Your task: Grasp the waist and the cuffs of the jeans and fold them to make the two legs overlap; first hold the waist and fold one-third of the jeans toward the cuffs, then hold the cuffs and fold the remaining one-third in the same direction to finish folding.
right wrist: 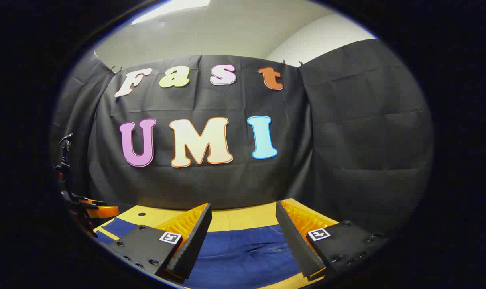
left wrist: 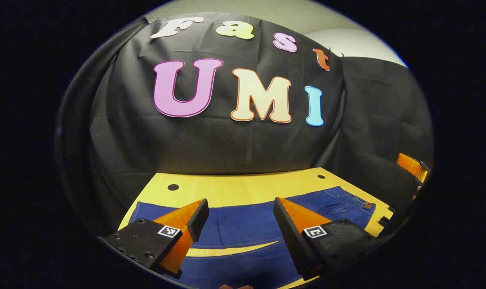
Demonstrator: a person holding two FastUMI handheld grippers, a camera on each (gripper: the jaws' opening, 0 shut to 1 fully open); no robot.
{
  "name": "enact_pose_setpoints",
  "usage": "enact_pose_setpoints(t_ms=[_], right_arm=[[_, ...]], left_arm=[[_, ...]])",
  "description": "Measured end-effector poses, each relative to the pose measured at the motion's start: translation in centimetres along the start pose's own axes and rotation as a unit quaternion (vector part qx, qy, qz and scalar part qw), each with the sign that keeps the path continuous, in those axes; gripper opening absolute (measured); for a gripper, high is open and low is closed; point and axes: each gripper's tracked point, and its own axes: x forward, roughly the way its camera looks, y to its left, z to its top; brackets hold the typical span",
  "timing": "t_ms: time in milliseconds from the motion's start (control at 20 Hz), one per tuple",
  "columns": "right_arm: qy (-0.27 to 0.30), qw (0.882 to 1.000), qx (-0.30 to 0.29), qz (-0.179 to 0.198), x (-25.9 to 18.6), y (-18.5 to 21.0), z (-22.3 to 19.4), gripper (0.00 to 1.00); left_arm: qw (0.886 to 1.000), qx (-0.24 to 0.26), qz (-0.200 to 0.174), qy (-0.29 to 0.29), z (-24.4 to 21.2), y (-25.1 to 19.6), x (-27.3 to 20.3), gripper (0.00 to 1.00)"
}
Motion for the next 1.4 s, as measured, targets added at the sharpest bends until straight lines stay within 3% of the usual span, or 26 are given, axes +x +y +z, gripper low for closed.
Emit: enact_pose_setpoints(t_ms=[400, 450, 500, 700, 750, 1000, 1150, 1200, 1250, 1400], right_arm=[[0.035, 0.999, -0.008, -0.005, 0.2, -1.2, -1.5, 0.98], [0.041, 0.999, -0.008, -0.003, 0.3, -1.2, -1.7, 0.94], [0.046, 0.999, -0.009, -0.002, 0.3, -1.3, -1.8, 0.98], [0.057, 0.998, 0.002, -0.004, 0.5, -1.6, -2.2, 0.94], [0.057, 0.998, 0.002, -0.005, 0.5, -1.6, -2.3, 0.98], [0.074, 0.997, -0.006, 0.006, 0.0, -0.6, -3.7, 0.98], [0.091, 0.996, -0.004, 0.017, 0.2, 0.3, -5.2, 0.98], [0.096, 0.995, -0.006, 0.021, 0.1, 0.7, -5.6, 0.94], [0.1, 0.995, -0.008, 0.025, 0.1, 1.0, -5.9, 0.98], [0.107, 0.994, -0.013, 0.037, 0.0, 2.0, -6.4, 0.98]], left_arm=[[0.997, 0.045, -0.031, 0.049, -3.8, 1.1, 0.9, 0.96], [0.996, 0.054, -0.036, 0.061, -4.5, 1.4, 0.9, 0.96], [0.994, 0.066, -0.045, 0.072, -5.1, 1.6, 0.9, 0.96], [0.982, 0.114, -0.09, 0.12, -8.0, 3.0, 0.1, 0.96], [0.979, 0.12, -0.099, 0.135, -8.8, 3.4, -0.3, 0.97], [0.962, 0.132, -0.108, 0.213, -12.7, 6.4, -2.4, 0.98], [0.942, 0.162, -0.14, 0.258, -15.1, 7.4, -4.8, 0.98], [0.932, 0.18, -0.154, 0.274, -15.9, 7.8, -5.9, 0.98], [0.921, 0.198, -0.168, 0.291, -16.8, 8.1, -6.8, 0.98], [0.883, 0.239, -0.215, 0.342, -19.5, 8.7, -10.6, 0.98]])
